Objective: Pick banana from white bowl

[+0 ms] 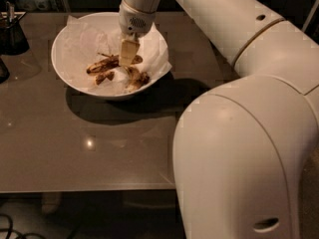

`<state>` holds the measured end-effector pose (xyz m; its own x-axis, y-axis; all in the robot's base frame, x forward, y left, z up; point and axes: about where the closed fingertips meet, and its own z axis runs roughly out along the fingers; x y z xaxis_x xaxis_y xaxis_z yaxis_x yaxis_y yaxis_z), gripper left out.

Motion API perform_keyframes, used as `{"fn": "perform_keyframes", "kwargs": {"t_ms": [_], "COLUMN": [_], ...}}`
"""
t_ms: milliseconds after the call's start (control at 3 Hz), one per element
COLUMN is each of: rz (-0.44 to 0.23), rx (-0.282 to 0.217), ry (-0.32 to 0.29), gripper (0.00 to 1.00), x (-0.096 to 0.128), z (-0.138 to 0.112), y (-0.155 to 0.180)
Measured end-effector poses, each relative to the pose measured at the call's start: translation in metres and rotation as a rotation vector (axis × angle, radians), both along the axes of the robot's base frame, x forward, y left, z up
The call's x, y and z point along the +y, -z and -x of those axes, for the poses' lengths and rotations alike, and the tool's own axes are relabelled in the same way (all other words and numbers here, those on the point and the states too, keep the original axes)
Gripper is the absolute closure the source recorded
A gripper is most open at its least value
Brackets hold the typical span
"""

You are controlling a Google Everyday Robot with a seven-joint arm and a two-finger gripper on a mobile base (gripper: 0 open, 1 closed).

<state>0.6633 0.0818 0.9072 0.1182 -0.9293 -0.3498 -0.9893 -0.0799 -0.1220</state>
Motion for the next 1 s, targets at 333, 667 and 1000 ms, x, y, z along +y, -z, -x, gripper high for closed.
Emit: {"fn": "perform_keyframes", "kwargs": {"t_ms": [333, 667, 1000], "rz": [-0.015, -0.015, -0.034], "rx": [-0.044, -0.045, -0.038], "ry": [-0.022, -0.023, -0.005], "gripper": [1.0, 1.0, 1.0], "x": [-0.002, -0.002, -0.002], "z": [0.017, 0.018, 0.037], "y": [-0.017, -0.018, -0.027]}}
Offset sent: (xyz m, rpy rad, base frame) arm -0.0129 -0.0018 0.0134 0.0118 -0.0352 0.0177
